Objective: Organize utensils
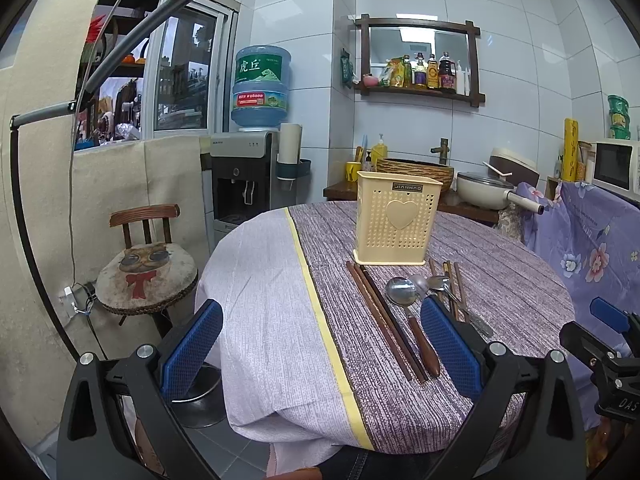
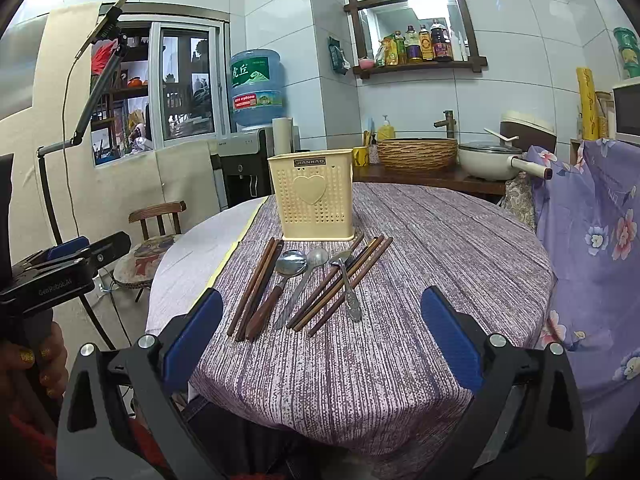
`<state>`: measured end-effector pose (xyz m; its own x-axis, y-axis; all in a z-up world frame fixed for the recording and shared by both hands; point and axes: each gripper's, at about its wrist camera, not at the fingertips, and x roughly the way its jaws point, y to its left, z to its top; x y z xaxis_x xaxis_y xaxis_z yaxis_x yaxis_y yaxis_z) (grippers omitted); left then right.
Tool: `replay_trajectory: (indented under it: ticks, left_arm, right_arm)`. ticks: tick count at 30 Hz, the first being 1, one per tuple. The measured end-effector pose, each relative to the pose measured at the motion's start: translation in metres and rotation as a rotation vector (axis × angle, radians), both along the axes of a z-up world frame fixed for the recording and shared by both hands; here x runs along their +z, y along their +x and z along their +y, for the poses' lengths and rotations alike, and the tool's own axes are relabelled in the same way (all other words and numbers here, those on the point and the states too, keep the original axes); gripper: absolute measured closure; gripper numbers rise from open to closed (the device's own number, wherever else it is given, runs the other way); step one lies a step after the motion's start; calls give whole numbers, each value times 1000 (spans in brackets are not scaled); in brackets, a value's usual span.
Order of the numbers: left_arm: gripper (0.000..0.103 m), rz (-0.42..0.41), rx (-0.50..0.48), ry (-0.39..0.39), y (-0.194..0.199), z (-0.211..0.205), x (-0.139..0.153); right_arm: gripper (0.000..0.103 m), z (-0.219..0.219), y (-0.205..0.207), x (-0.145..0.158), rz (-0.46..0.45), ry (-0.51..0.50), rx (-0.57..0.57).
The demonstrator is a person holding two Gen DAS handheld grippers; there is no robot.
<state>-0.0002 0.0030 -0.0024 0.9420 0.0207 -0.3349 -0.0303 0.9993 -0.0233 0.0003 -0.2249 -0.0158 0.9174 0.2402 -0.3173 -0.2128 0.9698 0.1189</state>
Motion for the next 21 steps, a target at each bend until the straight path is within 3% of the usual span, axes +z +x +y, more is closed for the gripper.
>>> replay_trajectory:
  ticks: [21]
  left_arm:
    - [5,1,2,10,1,-2,1]
  right_arm:
    - [5,4,-1,-3,4,3,3]
